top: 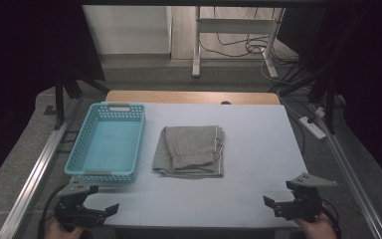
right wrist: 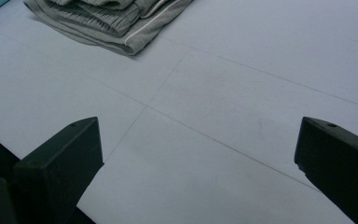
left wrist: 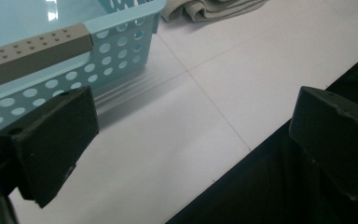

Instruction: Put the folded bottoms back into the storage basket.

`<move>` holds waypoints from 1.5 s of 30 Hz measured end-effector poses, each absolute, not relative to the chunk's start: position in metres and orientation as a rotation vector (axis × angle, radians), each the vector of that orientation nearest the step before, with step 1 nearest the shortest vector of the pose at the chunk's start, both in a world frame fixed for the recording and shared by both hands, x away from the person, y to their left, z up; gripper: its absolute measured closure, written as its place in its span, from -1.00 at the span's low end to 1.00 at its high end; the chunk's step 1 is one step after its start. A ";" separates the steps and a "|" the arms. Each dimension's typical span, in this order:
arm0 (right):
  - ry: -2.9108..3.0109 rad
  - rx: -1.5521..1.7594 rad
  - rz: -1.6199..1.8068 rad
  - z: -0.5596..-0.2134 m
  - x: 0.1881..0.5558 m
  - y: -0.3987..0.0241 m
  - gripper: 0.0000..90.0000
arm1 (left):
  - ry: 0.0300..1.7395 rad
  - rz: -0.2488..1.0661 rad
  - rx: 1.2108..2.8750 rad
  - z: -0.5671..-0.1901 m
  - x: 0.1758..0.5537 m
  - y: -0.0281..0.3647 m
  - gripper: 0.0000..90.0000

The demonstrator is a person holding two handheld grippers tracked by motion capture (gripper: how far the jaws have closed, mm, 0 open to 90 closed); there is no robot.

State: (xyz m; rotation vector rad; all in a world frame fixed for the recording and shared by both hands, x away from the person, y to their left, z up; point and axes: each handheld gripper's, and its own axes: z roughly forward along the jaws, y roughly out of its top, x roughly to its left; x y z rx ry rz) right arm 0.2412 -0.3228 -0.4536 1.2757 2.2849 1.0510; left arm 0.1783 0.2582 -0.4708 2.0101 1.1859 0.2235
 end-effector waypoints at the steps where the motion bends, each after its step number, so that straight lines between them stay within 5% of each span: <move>1: 2.285 1.276 1.051 -0.454 0.241 -0.323 -0.97 | 1.186 0.223 2.010 -0.471 0.178 0.258 -0.98; 45: 2.358 1.215 1.002 -0.454 0.237 -0.313 -0.97 | 1.128 0.180 1.949 -0.469 0.179 0.264 -1.00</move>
